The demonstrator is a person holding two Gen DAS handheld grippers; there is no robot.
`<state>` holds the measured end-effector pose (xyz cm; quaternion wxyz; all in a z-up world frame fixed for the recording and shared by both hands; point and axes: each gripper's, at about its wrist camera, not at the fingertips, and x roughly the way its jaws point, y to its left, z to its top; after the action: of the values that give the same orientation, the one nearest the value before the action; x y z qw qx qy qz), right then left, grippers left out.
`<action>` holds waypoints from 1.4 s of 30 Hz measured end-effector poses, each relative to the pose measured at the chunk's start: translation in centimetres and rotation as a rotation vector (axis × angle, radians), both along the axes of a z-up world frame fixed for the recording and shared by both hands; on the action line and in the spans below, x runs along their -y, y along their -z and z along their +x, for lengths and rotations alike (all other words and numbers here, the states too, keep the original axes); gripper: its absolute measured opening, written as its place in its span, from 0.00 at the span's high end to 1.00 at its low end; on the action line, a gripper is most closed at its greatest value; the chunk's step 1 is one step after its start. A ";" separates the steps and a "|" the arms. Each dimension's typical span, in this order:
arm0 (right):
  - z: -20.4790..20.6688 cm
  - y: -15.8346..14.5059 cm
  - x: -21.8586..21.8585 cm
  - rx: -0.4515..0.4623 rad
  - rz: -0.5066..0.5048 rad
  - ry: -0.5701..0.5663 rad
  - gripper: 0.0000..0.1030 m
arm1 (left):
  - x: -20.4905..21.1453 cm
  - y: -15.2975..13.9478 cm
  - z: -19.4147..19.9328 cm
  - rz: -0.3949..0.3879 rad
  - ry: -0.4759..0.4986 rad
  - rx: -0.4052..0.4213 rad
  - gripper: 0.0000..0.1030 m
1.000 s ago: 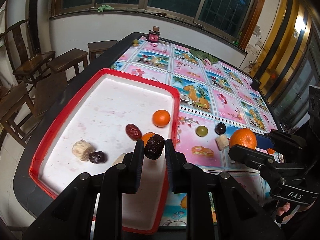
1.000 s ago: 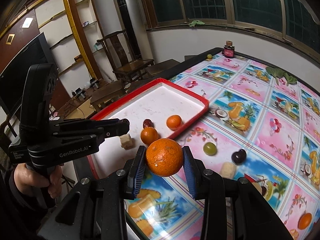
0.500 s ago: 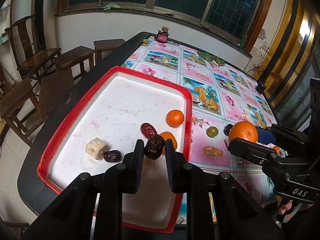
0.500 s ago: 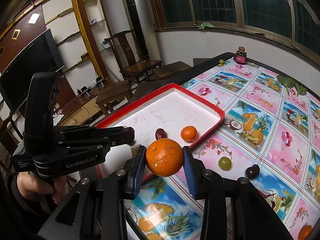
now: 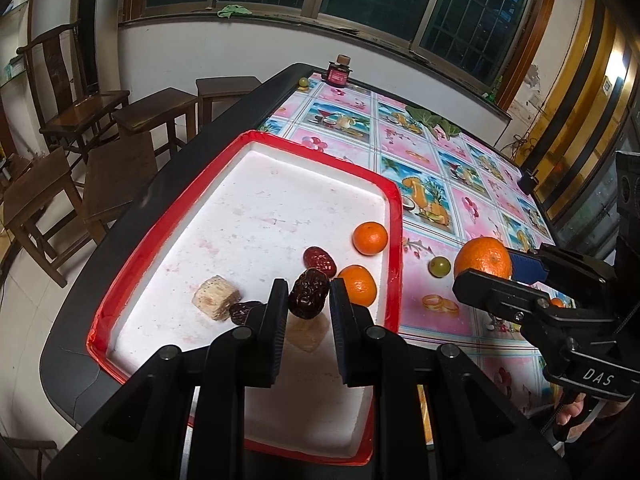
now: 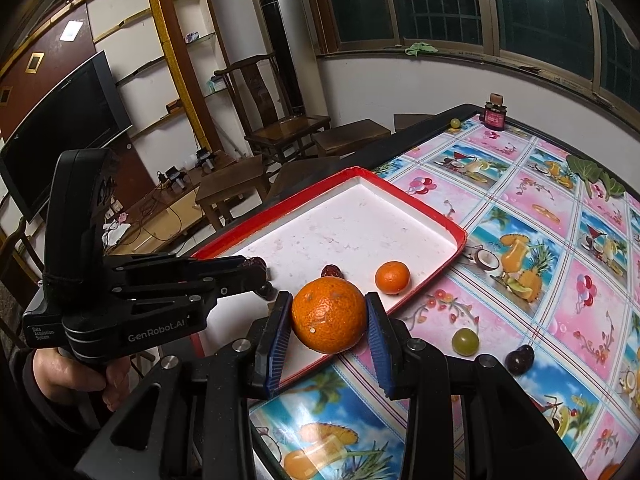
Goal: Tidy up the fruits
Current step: 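Carry the orange and dark date into the red-rimmed tray with both tools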
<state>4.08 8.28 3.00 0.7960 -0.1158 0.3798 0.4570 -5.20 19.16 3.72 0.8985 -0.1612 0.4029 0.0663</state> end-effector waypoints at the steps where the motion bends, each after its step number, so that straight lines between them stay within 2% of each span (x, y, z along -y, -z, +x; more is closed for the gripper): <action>1: 0.1 0.1 -0.2 -0.002 -0.002 -0.002 0.64 | -0.1 0.0 0.0 -0.001 -0.002 -0.001 0.82; 12: 0.6 0.5 -1.4 -0.001 -0.011 -0.015 0.64 | -1.5 0.5 -0.8 -0.010 -0.027 -0.006 0.82; 22: 3.2 1.8 -1.8 -0.055 -0.025 0.014 0.64 | -2.2 1.5 -1.9 -0.029 -0.035 -0.032 0.82; 26: 4.0 2.5 -3.3 -0.075 -0.030 -0.006 0.64 | -1.8 2.2 -1.9 -0.047 -0.020 -0.047 0.82; 32: 7.0 3.6 -6.2 -0.054 -0.084 0.010 0.64 | -1.2 3.1 -1.8 -0.052 0.007 -0.076 0.82; 42: 9.0 6.2 -9.4 -0.042 -0.139 -0.008 0.64 | -1.5 4.7 -0.9 -0.065 0.000 -0.114 0.82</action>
<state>13.08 17.67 -3.17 0.7761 -0.1627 0.4268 0.4348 -6.14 20.66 -1.00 0.8683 -0.1863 0.4555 0.0624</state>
